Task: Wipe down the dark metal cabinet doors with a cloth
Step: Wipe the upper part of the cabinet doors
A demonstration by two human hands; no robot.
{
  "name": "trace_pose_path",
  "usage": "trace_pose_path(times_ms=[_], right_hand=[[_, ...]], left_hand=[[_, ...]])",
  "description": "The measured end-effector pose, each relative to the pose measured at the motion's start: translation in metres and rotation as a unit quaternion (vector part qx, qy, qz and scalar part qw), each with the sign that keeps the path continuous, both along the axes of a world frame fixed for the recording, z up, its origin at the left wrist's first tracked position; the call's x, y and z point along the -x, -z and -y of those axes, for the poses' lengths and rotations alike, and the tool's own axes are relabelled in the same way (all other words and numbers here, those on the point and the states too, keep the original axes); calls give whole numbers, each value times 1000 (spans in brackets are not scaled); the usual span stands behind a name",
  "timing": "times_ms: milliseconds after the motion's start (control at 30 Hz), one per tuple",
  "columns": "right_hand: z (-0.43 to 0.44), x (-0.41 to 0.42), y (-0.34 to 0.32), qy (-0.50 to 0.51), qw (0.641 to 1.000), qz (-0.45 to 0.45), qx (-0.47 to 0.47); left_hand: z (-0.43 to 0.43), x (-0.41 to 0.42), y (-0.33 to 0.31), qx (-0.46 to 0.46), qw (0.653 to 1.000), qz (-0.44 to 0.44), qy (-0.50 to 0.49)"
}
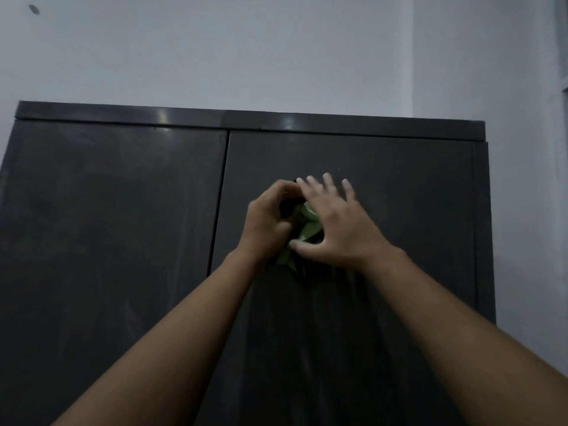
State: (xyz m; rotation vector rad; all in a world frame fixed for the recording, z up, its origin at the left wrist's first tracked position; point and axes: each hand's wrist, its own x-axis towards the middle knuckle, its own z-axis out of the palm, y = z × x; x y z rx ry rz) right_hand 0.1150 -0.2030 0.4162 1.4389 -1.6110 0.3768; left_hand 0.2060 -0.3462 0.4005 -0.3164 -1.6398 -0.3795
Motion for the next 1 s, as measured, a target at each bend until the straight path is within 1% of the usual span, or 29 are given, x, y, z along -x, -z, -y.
trace_pose_path(times_ms=[67, 133, 200, 233, 300, 333, 367, 433, 500, 567, 600, 633, 667, 733, 800, 833, 900, 1000], right_hand=[[12, -1, 13, 24, 1000, -6, 1], [26, 0, 16, 30, 999, 6, 32], [34, -2, 14, 24, 997, 15, 66], [36, -2, 13, 23, 997, 15, 76], [38, 0, 12, 24, 996, 2, 90], [37, 3, 12, 24, 995, -10, 98], [35, 6, 10, 20, 993, -24, 110], [32, 13, 4, 17, 988, -64, 139], [29, 19, -6, 21, 979, -117, 167], [25, 27, -21, 20, 970, -141, 199], [21, 31, -28, 20, 966, -133, 222], [16, 35, -36, 17, 961, -113, 250], [12, 37, -44, 13, 956, -85, 282], [11, 39, -58, 12, 943, -23, 331], [18, 34, -65, 11, 936, 1, 350], [24, 30, -65, 9, 939, -3, 344], [34, 24, -57, 7, 952, -34, 303], [38, 16, -33, -1, 967, -102, 232]], left_hand=[[-9, 1, -6, -67, 997, -33, 4], [-17, 2, -13, -113, 993, -27, 8], [-19, -2, -17, -136, 990, 13, 26], [-18, -7, -18, -142, 987, 45, 59], [-14, -18, -20, -150, 968, 120, 163], [-13, -24, -21, -140, 960, 150, 191], [-10, -28, -22, -118, 962, 165, 185], [-2, -33, -23, -71, 977, 149, 135], [8, -32, -23, -25, 994, 100, 30], [17, -29, -20, 35, 992, 56, -112], [20, -29, -21, 58, 984, 35, -166], [22, -29, -23, 73, 977, 23, -198], [24, -31, -25, 83, 973, 19, -216], [31, -34, -30, 93, 968, 38, -231], [38, -36, -36, 97, 966, 59, -231], [40, -36, -38, 94, 967, 68, -227], [43, -34, -42, 94, 965, 65, -235], [49, -24, -47, 117, 945, 52, -300]])
